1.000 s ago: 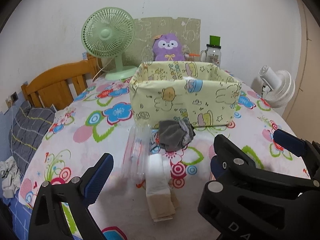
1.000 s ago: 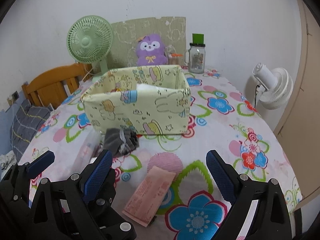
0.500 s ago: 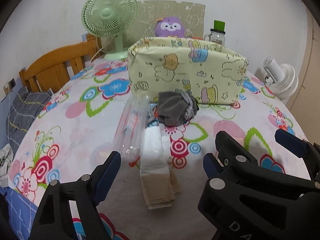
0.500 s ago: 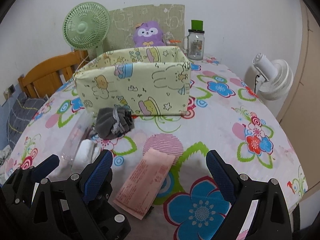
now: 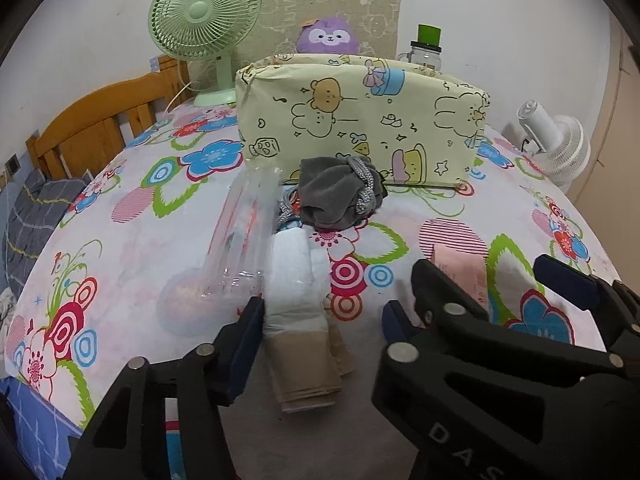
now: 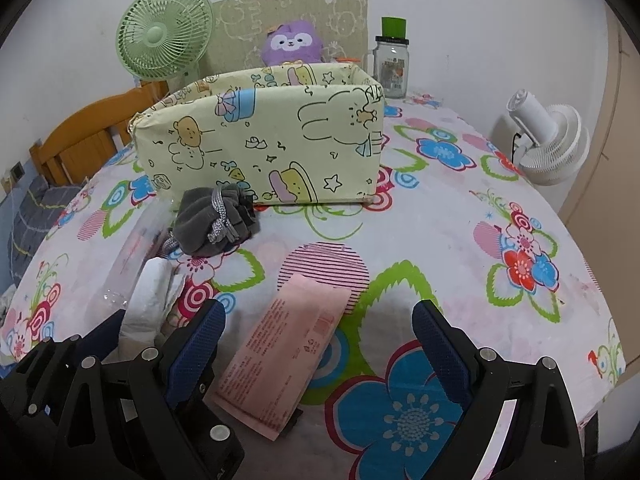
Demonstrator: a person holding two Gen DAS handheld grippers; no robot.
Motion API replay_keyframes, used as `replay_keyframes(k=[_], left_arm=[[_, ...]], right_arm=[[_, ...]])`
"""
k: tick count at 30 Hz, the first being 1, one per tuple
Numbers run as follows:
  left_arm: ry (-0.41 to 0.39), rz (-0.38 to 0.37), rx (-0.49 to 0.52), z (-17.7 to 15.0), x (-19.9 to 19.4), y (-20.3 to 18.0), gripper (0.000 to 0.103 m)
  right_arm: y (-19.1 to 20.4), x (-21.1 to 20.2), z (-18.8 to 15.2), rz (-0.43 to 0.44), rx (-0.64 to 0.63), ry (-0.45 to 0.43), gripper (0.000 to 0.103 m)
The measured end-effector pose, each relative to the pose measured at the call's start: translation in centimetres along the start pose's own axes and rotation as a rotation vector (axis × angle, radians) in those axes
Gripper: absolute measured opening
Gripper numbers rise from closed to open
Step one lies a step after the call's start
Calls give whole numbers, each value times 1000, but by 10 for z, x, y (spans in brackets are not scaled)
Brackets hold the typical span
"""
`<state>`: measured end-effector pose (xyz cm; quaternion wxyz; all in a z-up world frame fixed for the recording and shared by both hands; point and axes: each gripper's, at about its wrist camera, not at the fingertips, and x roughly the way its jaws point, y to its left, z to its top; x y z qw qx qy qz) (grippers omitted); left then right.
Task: Organize soft objects
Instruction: 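Grasp folded white-beige cloth with left tool while right grasps pink paper packet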
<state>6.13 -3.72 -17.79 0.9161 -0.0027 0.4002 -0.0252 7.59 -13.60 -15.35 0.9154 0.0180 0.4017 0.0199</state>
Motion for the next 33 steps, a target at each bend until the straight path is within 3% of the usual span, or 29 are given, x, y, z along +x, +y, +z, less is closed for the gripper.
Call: replay_keyframes(k=[7, 12, 16, 22, 28, 33], left_arm=[[-7, -7, -1, 1, -1, 0, 46], [-7, -15, 10, 1, -1, -3, 42], [-13, -11, 37, 0, -2, -5, 41], [-12, -22, 48, 0, -2, -5, 38], [-6, -40, 45, 1, -2, -6, 24], [-7, -41, 33, 1, -4, -6, 21]], right_arm=[[-5, 5, -1, 38, 42, 23, 96], [-5, 7, -2, 79, 66, 41, 80], [-3, 8, -2, 70, 44, 49, 61], [-2, 7, -1, 71, 31, 53, 49], [-3, 6, -1, 76, 36, 54, 44], [-3, 4, -1, 74, 35, 51, 43]])
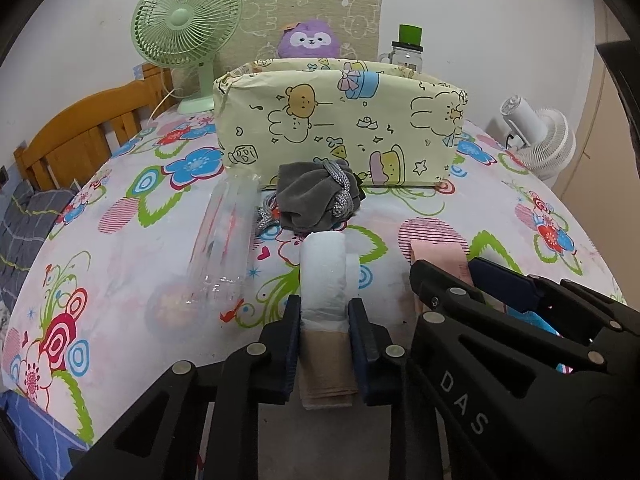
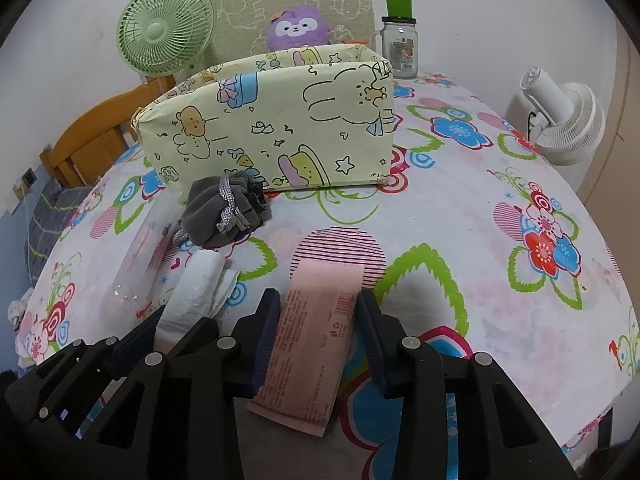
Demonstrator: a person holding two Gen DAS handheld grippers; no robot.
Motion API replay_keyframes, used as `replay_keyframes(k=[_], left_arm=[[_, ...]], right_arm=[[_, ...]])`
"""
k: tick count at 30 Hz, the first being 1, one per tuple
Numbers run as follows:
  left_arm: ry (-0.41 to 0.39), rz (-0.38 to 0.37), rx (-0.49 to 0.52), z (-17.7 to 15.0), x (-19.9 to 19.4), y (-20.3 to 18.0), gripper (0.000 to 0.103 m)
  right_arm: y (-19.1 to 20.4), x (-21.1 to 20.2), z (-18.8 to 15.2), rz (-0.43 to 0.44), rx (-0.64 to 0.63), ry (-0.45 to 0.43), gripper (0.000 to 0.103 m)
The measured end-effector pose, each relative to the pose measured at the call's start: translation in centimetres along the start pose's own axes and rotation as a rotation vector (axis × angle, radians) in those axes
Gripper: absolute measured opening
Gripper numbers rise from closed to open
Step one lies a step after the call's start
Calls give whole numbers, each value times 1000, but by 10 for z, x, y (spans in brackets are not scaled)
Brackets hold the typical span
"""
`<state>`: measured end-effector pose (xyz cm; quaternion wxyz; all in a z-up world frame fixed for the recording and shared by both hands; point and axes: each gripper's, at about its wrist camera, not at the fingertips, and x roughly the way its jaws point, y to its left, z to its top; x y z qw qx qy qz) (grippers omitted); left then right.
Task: Organize soft objects
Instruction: 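Grasp folded white-beige cloth with left tool while right grasps pink paper packet, then lift the cloth with left tool while right lifts the pink packet over the box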
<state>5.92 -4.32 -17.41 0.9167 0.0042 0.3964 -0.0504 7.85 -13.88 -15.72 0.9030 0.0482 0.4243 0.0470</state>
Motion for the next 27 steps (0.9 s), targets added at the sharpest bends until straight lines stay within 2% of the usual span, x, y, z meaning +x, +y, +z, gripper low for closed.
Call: replay_keyframes(k=[13, 27], left_arm=[[-30, -4, -2, 6, -14, -8, 20], [-109, -8, 7, 33, -46, -17, 20]], right_arm=[[-5, -17, 4, 6, 9, -35, 42], [-9, -54, 28, 7, 16, -117, 42]])
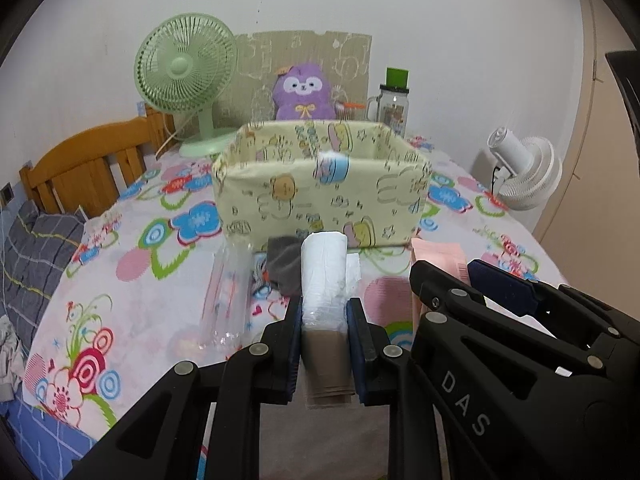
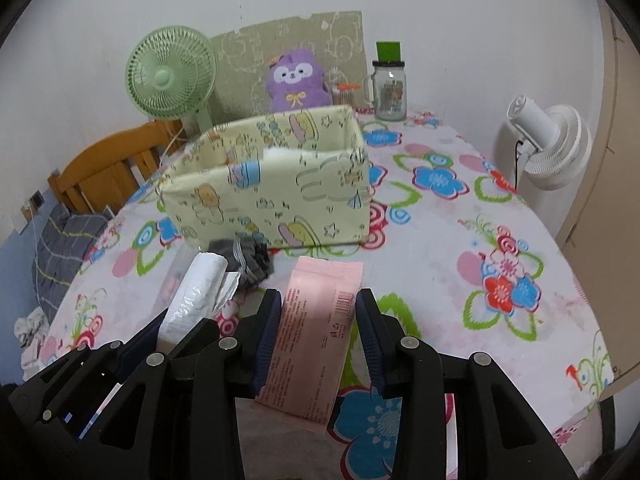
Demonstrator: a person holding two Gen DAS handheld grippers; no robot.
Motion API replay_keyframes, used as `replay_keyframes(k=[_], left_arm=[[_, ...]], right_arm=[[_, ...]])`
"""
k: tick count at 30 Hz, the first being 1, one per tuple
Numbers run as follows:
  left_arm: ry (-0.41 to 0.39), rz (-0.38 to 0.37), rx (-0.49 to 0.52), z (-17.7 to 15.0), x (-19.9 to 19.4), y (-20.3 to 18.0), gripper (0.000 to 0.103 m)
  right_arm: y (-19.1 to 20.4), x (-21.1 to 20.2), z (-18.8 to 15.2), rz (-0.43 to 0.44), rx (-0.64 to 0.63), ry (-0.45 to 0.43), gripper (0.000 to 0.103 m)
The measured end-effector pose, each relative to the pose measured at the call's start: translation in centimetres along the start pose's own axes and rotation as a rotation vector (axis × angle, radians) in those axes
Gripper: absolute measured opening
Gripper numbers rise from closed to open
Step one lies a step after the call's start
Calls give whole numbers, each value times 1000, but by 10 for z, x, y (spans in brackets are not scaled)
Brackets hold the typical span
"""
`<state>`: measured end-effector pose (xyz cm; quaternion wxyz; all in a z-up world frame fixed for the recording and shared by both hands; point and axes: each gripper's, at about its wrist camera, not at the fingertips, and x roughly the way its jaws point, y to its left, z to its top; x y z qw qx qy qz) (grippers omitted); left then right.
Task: Organize soft objects
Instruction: 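Lift the cloth with left tool while right lifts the pink packet over the box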
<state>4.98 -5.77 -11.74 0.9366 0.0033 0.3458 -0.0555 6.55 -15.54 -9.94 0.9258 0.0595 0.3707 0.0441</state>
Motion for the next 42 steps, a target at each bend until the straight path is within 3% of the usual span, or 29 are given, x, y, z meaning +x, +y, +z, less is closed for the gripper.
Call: replay_keyframes(k=[24, 42], left_arm=[[-128, -16, 19, 63, -39, -10, 20], [-181, 1, 21, 99, -36, -5, 20]], right_arm=[[-1, -48, 63, 17, 9, -143, 42], [1, -46, 103, 36, 6, -195, 42]])
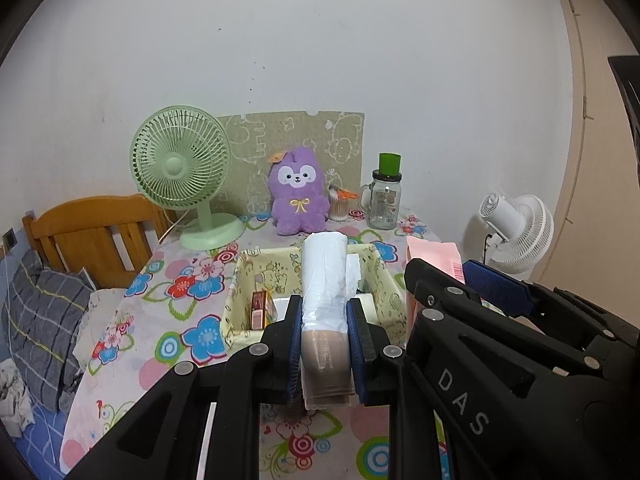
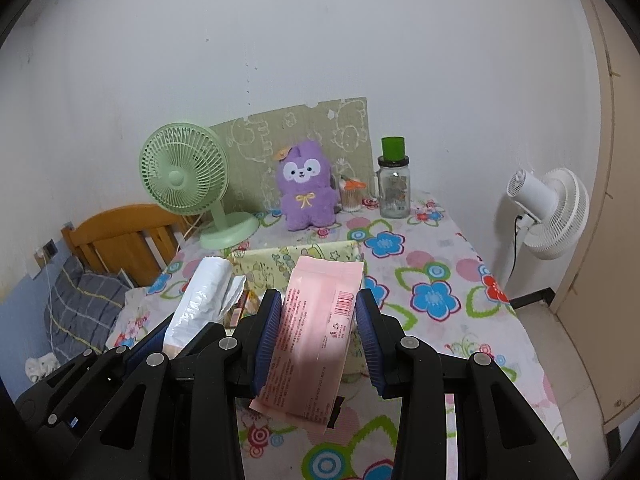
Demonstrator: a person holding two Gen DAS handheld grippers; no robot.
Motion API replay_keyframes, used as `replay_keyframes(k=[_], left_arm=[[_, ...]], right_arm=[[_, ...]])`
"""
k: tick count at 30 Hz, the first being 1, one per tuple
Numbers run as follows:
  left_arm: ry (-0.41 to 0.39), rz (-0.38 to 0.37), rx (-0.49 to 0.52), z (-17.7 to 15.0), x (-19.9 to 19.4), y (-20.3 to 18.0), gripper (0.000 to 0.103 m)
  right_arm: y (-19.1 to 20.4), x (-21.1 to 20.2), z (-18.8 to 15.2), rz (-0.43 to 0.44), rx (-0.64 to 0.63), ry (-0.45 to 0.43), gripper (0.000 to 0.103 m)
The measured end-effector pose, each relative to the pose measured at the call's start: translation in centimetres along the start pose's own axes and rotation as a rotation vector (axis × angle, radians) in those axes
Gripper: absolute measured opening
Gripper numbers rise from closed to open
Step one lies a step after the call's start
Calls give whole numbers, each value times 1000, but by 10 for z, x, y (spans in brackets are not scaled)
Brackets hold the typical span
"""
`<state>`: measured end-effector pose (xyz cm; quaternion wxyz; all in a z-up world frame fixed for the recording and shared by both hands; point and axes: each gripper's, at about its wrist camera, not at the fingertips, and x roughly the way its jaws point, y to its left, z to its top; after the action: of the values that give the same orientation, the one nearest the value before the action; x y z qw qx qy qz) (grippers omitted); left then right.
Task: Organize soft objects
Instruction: 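Lift the cloth with left tool while right lifts the pink packet over the box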
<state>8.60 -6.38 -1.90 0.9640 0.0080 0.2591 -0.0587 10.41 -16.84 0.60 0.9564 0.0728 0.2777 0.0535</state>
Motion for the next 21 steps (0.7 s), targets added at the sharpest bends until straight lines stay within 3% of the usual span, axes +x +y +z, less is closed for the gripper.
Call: replay_keyframes(k=[21], left_arm=[[30, -7, -21, 28, 61, 15, 20]], right_arm=[[1, 64, 30, -10, 3, 25, 42]])
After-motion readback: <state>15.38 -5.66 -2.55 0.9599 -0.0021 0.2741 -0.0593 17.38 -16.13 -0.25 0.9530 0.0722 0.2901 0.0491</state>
